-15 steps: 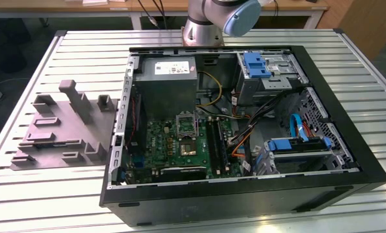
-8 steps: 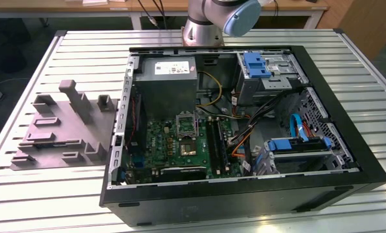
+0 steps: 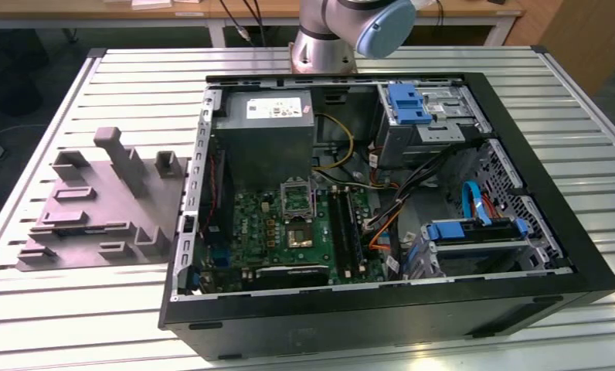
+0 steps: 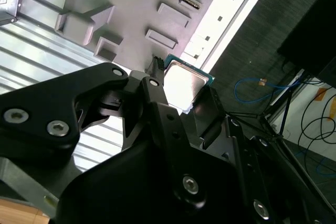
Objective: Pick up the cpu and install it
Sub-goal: 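Pick up the cpu and move it towards the insertion slot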
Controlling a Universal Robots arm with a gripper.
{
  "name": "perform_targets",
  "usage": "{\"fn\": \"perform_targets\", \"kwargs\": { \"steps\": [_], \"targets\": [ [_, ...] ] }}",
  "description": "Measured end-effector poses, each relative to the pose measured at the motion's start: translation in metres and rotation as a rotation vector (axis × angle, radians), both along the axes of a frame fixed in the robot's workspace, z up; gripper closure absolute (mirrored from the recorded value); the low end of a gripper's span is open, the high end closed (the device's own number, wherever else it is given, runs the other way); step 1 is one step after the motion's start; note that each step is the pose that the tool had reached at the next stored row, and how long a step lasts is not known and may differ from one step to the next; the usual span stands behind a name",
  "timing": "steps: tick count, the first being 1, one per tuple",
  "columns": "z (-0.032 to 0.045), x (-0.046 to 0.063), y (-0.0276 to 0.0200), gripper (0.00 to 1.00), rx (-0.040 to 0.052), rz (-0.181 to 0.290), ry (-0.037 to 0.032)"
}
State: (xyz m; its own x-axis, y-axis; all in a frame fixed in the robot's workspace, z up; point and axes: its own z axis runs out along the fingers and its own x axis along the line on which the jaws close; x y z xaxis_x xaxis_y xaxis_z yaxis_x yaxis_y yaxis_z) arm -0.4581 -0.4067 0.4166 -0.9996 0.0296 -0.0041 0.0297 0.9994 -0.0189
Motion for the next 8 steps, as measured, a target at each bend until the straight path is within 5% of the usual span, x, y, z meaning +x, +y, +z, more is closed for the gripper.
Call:
{"fn": "perform_targets", "kwargs": {
  "steps": [8],
  "targets": [
    [0.0001, 0.0042, 0.0, 0.53, -0.0001, 0.0, 0.0002]
  ]
}}
